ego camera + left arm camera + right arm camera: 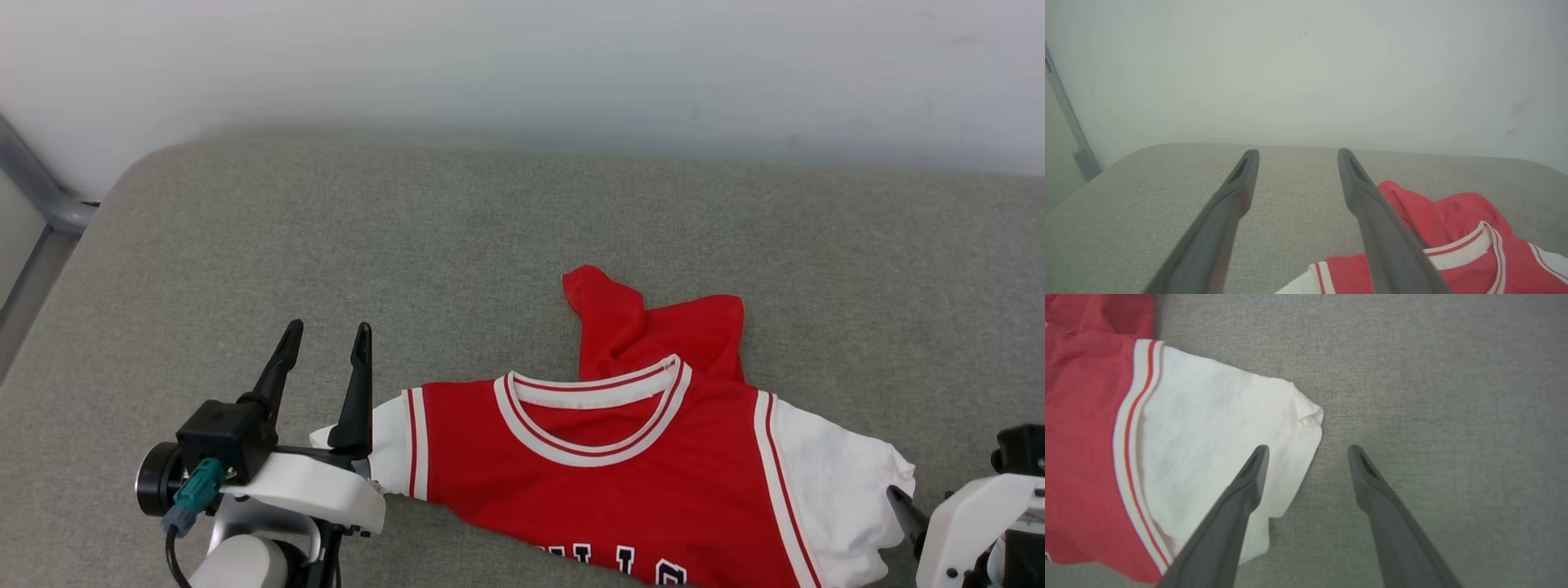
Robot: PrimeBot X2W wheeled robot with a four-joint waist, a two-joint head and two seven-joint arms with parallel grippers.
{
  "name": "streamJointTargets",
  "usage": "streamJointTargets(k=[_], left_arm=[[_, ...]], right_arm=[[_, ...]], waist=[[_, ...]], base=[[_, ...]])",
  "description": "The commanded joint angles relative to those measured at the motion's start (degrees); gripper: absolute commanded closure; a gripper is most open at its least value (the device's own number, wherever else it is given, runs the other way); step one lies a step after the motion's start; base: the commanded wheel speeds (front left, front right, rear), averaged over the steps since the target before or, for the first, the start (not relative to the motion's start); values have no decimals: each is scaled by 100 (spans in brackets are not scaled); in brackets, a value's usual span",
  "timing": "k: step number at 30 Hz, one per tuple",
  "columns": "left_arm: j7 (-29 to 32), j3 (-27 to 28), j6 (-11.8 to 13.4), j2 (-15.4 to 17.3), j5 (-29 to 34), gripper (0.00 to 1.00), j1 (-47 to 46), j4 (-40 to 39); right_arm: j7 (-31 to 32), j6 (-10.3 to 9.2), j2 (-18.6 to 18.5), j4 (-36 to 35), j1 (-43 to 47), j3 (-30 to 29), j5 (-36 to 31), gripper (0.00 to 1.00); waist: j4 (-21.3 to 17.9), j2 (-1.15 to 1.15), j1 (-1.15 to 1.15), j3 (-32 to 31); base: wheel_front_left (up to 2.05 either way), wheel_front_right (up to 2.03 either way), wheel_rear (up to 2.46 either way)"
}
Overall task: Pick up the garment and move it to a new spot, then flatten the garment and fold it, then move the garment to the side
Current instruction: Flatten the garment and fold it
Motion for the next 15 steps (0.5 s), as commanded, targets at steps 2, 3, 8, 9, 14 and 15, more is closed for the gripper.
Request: streamJointTargets(k=[2,3,8,9,14,15], left_arm=[[-18,8,-11,-5,17,0,-126,-51],[-24,2,-26,-19,21,0,-158,-61],[-37,-17,-78,-84,-17,0,-262,16],[-44,-20,-88,-99,-23,0,-292,28],[-21,-41,-173,-110,-103,0,-302,162],[2,-39,-204,-119,-141,0,-309,196]], right_arm=[[290,-2,-179,118,-335,89,-33,0],[386,-2,-205,180,-415,125,-29,0],[653,-2,-390,551,-759,360,1,0],[727,-2,-394,647,-779,423,49,0],[1001,-1,-378,947,-767,636,180,27],[1054,0,-359,992,-775,670,269,65]], waist=[[94,0,0,247],[120,0,0,310],[212,0,0,567],[229,0,0,605],[251,0,0,673],[250,0,0,683]], base=[[0,0,0],[0,0,0],[0,0,0],[0,0,0],[0,0,0],[0,0,0]])
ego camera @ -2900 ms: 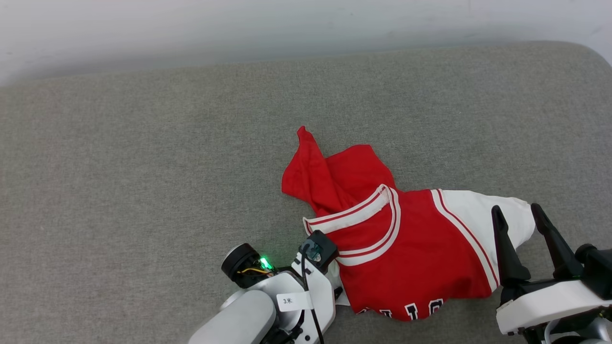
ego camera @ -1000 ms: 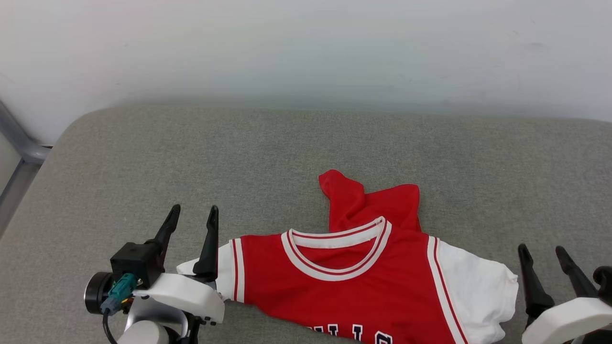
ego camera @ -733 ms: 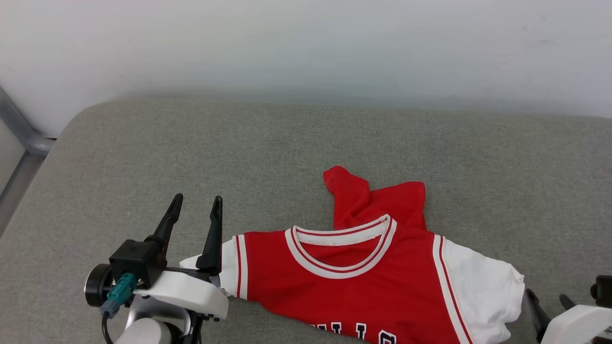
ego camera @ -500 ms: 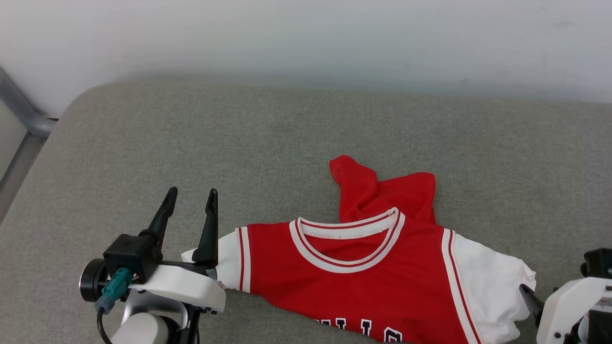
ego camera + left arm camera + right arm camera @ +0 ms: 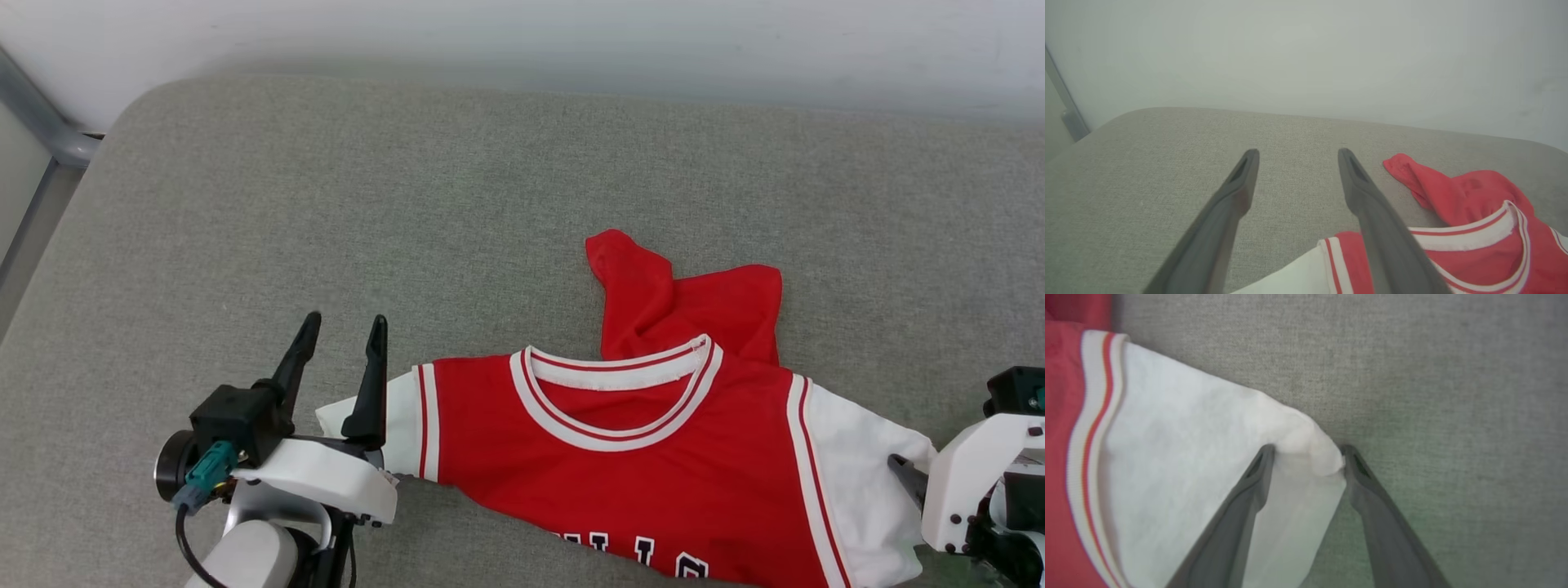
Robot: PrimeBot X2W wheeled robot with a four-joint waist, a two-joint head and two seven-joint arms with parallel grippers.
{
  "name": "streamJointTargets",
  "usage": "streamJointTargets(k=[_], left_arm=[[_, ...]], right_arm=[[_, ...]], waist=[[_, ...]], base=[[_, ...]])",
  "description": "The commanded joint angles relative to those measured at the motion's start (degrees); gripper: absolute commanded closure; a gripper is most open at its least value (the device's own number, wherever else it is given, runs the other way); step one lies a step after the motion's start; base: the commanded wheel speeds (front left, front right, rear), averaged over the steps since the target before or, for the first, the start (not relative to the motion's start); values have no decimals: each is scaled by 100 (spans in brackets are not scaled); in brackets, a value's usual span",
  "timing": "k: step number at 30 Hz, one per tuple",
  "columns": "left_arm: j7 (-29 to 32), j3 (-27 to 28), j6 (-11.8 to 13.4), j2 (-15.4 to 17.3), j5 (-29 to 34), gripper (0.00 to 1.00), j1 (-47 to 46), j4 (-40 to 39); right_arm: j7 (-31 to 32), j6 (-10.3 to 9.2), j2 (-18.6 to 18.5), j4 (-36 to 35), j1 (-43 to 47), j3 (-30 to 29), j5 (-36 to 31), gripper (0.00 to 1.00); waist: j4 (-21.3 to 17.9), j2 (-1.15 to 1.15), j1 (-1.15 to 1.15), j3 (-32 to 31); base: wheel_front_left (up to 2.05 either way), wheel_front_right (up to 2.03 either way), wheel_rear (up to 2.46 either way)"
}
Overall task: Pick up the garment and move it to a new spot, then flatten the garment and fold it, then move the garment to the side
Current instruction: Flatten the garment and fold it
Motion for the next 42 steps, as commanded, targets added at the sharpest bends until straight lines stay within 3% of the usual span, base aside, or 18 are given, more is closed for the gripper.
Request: streamJointTargets(k=[1,9,16,22,34,37,42], left_arm=[[38,-11,-45,13,-33,0,-70,53],[850,6,-367,308,-504,0,-179,450],[2462,47,-675,968,-1173,0,-351,706],[3713,3,-873,1349,-1813,0,-272,748],[4862,-552,-1237,1197,-2200,0,-318,1579],[4954,-663,-1316,1075,-2223,100,-368,1782],[4615,-619,-1364,987,-2092,100,-579,1959]], right_arm=[[73,10,125,211,73,153,87,100],[-190,1,60,-36,-22,55,83,100],[-264,1,209,-354,137,51,44,100],[-257,1,340,-539,220,84,-11,100],[-336,0,428,-578,135,145,-3,100],[-394,0,412,-598,108,125,-13,100],[-460,0,392,-622,103,91,36,100]], waist=[[-1,0,0,6],[-89,0,0,-219],[-233,0,0,-334],[-391,0,0,-240],[-618,0,0,-39],[-643,0,0,-47],[-636,0,0,-138]], base=[[0,0,0],[0,0,0],[0,0,0],[0,0,0],[0,0,0],[0,0,0],[0,0,0]])
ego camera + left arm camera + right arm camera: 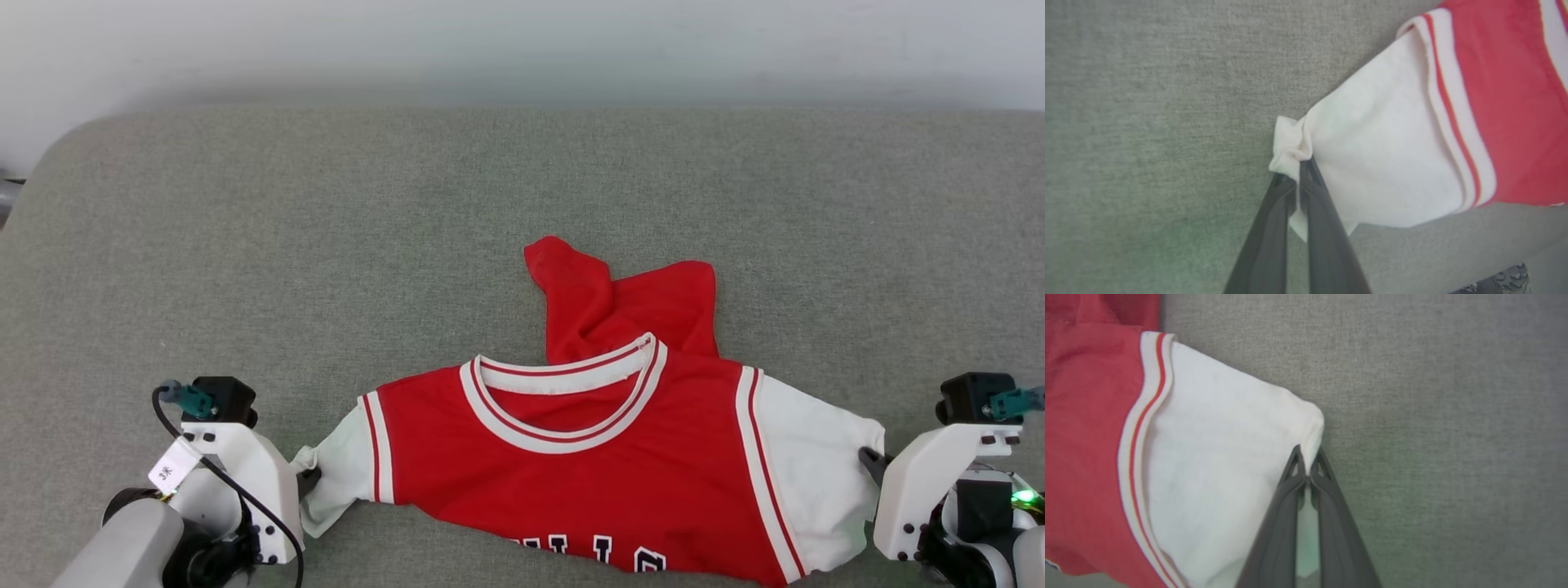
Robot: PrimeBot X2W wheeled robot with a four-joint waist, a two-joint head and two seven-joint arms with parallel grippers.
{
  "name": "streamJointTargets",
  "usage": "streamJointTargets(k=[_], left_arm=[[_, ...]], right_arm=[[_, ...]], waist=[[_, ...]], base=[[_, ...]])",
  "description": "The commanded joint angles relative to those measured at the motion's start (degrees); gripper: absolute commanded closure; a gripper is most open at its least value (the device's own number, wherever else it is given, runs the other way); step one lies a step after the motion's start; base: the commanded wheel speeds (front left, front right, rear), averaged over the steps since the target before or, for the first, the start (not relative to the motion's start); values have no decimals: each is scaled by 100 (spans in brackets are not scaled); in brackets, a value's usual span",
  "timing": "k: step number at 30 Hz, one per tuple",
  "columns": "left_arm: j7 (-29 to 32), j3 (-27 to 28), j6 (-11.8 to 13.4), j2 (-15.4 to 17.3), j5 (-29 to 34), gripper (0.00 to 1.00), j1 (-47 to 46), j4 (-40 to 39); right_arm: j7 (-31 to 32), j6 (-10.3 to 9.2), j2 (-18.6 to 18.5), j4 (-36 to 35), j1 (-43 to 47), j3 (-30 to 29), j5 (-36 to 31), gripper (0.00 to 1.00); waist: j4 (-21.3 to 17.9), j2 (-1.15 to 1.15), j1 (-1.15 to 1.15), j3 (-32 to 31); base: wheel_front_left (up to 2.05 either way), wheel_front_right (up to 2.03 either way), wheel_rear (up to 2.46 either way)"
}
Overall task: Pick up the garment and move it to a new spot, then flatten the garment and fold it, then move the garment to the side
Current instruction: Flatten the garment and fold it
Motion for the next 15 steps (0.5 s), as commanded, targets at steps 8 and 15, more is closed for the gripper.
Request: streamJointTargets(k=[8,15], left_arm=[[-1360,215,415,-86,791,100,-569,-21],[-2312,357,836,-288,1434,100,-1447,-200]], right_arm=[[-692,-4,-193,-289,-413,-62,-173,100],[-1163,-5,-354,-354,-1113,-178,-374,100]], waist=[[42,0,0,-263],[125,0,0,-377]], base=[[0,0,0],[0,0,0]])
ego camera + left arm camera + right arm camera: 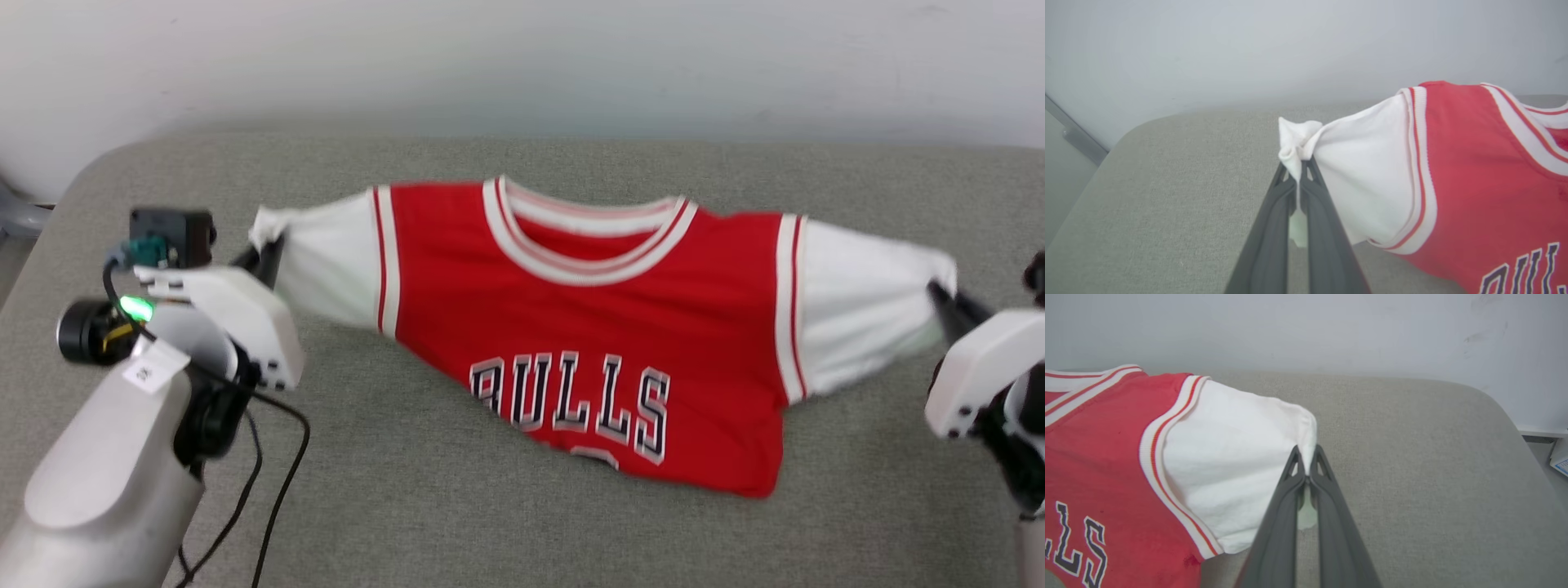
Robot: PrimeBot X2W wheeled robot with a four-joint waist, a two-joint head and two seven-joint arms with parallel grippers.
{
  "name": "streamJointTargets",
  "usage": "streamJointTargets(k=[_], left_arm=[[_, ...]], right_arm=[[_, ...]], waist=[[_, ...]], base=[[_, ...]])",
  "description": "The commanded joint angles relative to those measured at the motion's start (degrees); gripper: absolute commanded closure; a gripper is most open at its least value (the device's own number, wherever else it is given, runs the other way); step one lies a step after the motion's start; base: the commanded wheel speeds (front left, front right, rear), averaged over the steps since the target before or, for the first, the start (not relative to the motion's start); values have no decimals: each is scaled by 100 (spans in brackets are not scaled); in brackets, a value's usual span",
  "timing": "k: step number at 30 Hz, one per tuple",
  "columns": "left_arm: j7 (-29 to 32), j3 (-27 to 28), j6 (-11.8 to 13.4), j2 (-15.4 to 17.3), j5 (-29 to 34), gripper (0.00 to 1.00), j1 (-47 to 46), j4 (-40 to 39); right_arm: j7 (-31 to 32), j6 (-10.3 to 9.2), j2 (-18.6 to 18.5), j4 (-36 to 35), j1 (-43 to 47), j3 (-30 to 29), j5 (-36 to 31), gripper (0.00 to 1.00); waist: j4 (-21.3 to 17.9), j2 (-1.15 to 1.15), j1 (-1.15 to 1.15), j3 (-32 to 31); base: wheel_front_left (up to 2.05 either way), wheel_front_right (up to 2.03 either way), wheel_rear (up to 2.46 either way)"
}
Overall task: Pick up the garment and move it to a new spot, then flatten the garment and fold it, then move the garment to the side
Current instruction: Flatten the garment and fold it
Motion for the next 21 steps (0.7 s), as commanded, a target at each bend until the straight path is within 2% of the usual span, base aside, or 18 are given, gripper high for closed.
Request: streamJointTargets(k=[1,5,9,14,16,21], left_arm=[[-201,48,87,-86,123,100,-314,-45],[-480,172,129,-258,225,100,-994,39],[-656,277,52,-391,245,100,-1787,328],[-894,411,-42,-513,307,100,-2814,884],[-950,441,-63,-529,303,100,-3023,1001],[-1206,496,-228,-524,422,100,-3989,1591]], right_arm=[[-137,-6,-76,-65,-301,-59,-102,100],[-275,-5,-193,-52,-939,-66,-305,100],[-335,-5,-368,127,-1807,62,-392,100],[-434,-6,-570,588,-3013,235,-492,100],[-454,-6,-584,691,-3253,272,-501,100],[-718,-6,-657,1300,-4503,420,-688,100]], waist=[[25,0,0,-3],[31,0,0,118],[3,0,0,342],[-53,0,0,700],[-70,0,0,788],[-195,0,0,1250]], base=[[0,0,0],[0,0,0],[0,0,0],[0,0,0],[0,0,0],[0,0,0]])
